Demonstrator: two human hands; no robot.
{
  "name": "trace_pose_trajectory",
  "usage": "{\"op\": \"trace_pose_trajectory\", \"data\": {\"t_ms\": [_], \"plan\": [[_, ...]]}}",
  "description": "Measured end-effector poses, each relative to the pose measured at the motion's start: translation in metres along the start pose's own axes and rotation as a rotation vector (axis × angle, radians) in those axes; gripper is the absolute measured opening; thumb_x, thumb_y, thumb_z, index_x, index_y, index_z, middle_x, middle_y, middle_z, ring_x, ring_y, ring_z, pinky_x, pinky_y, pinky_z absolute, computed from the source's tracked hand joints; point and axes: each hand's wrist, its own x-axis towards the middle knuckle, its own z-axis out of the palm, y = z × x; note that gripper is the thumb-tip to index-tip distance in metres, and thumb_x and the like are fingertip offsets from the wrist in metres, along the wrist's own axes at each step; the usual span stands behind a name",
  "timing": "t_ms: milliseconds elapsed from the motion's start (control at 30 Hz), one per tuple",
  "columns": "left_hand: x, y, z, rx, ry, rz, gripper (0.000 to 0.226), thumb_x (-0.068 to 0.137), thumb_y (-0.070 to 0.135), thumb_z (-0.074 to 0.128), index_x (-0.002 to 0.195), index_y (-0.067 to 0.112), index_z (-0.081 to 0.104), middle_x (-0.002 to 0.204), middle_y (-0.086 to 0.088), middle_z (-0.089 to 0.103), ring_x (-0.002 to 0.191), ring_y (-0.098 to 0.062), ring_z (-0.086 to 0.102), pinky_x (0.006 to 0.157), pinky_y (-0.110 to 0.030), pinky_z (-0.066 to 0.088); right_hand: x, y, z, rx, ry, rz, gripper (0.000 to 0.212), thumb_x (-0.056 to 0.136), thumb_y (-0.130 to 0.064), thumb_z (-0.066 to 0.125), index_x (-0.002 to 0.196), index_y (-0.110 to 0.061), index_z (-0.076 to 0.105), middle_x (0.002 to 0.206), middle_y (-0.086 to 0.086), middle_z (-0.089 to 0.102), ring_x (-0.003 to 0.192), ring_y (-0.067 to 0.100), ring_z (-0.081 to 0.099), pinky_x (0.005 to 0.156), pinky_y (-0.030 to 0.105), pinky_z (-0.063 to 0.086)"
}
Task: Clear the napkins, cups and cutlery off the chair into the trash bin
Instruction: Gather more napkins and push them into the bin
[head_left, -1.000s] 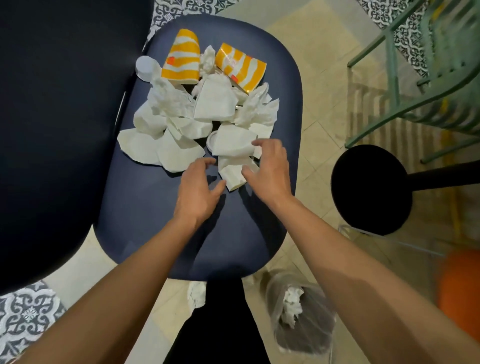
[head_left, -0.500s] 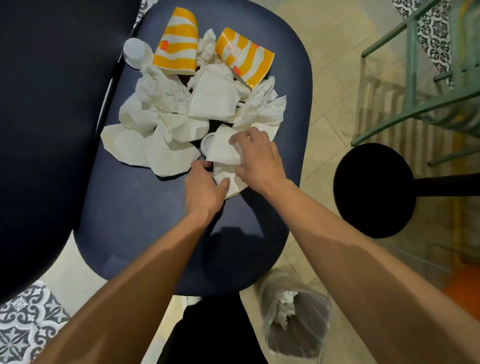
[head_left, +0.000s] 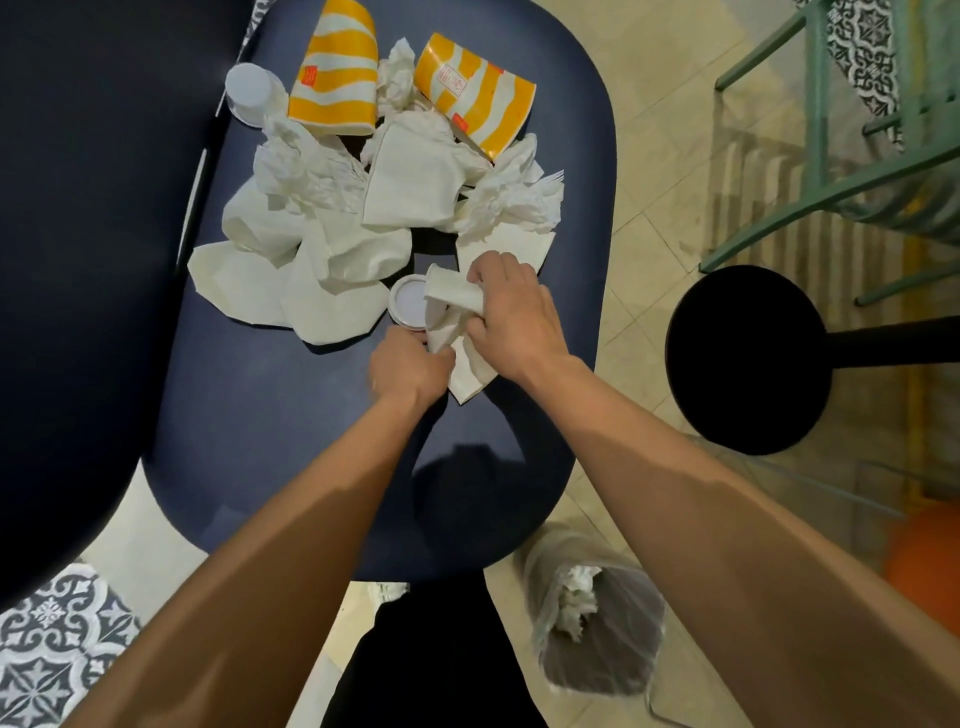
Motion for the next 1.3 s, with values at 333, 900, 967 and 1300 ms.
{"op": "trace_pose_trajectory", "data": {"t_ms": [333, 900, 967, 1300], "plan": [[-0.007, 0.005, -0.004, -0.064, -0.035, 0.035, 0.028, 0.083, 0.031, 0.057, 0.064, 0.012, 0.046, 0.06, 0.001, 0.047, 0.051, -0.012, 0.041, 0.045, -0.024, 0.028, -0.022, 0.013, -0.008, 0.111, 0.113, 0.146, 0.021, 0.088, -0.013, 0.05, 0.108, -0.013, 0.046, 0.107, 0.005, 0.054, 0.097, 0.024, 0.046, 0.074, 0.031, 0.028], [-0.071, -0.013, -0.016, -0.178, 0.071, 0.314, 0.024, 0.089, 0.018, 0.052, 0.111, 0.019, 0.044, 0.087, 0.013, 0.05, 0.077, -0.006, 0.049, 0.057, -0.014, 0.035, -0.103, 0.012, -0.023, 0.142, 0.251, 0.206, 0.022, 0.087, -0.012, 0.053, 0.108, -0.016, 0.048, 0.104, 0.003, 0.057, 0.093, 0.023, 0.052, 0.081, 0.039, 0.042], [-0.082, -0.017, -0.017, -0.154, 0.103, 0.34, 0.023, 0.089, 0.021, 0.052, 0.111, 0.02, 0.045, 0.083, 0.015, 0.049, 0.077, -0.007, 0.049, 0.057, -0.016, 0.036, -0.117, 0.011, -0.02, 0.153, 0.278, 0.216, 0.021, 0.087, -0.013, 0.054, 0.107, -0.016, 0.048, 0.103, 0.002, 0.057, 0.093, 0.022, 0.052, 0.081, 0.038, 0.043], [-0.133, -0.043, 0.0, -0.09, 0.141, 0.416, 0.027, 0.091, 0.024, 0.051, 0.116, 0.019, 0.043, 0.094, 0.008, 0.051, 0.075, -0.005, 0.048, 0.055, -0.015, 0.035, -0.198, 0.024, -0.001, 0.273, 0.364, 0.298, 0.018, 0.086, -0.013, 0.058, 0.101, -0.016, 0.048, 0.099, 0.0, 0.056, 0.091, 0.023, 0.053, 0.079, 0.043, 0.046]]}}
